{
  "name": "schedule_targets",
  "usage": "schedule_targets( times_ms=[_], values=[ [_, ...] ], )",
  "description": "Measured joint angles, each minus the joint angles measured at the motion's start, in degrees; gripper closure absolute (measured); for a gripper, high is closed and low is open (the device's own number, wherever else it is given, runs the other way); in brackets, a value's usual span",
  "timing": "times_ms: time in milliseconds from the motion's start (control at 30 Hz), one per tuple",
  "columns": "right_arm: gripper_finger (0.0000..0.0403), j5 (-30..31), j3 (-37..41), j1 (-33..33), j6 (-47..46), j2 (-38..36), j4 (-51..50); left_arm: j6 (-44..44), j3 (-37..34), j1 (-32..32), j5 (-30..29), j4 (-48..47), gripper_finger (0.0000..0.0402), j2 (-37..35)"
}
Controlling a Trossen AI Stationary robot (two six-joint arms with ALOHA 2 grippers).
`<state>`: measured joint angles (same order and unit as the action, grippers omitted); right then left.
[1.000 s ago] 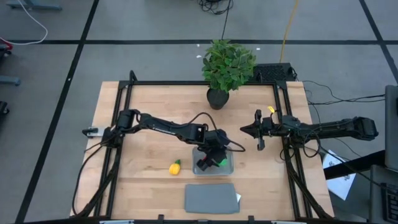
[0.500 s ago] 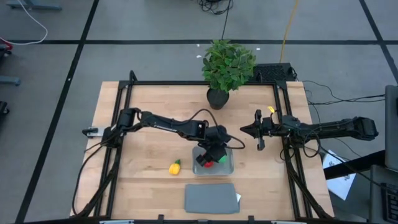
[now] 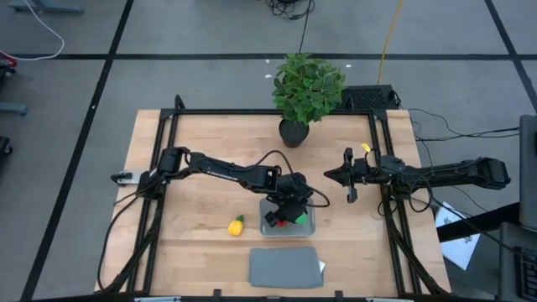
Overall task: Pick and placing Produce into tupperware
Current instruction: Put the pear into the gray bin
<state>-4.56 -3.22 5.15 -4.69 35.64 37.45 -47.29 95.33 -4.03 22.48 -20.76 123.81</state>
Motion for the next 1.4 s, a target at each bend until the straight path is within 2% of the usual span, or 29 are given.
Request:
schedule_targets(
  times_ms=[600, 1400],
  values=[
    [0.0403, 0.0, 0.0, 0.0, 0.0, 0.0, -0.3, -0.6, 0.0, -0.1, -1.5, 1.2, 0.0172, 2.0],
    [0.0403, 0.0, 0.0, 0.0, 0.4, 0.1, -0.4, 4.4, 0.0, 0.0, -1.6, -0.9, 0.0172, 1.9]
  ],
)
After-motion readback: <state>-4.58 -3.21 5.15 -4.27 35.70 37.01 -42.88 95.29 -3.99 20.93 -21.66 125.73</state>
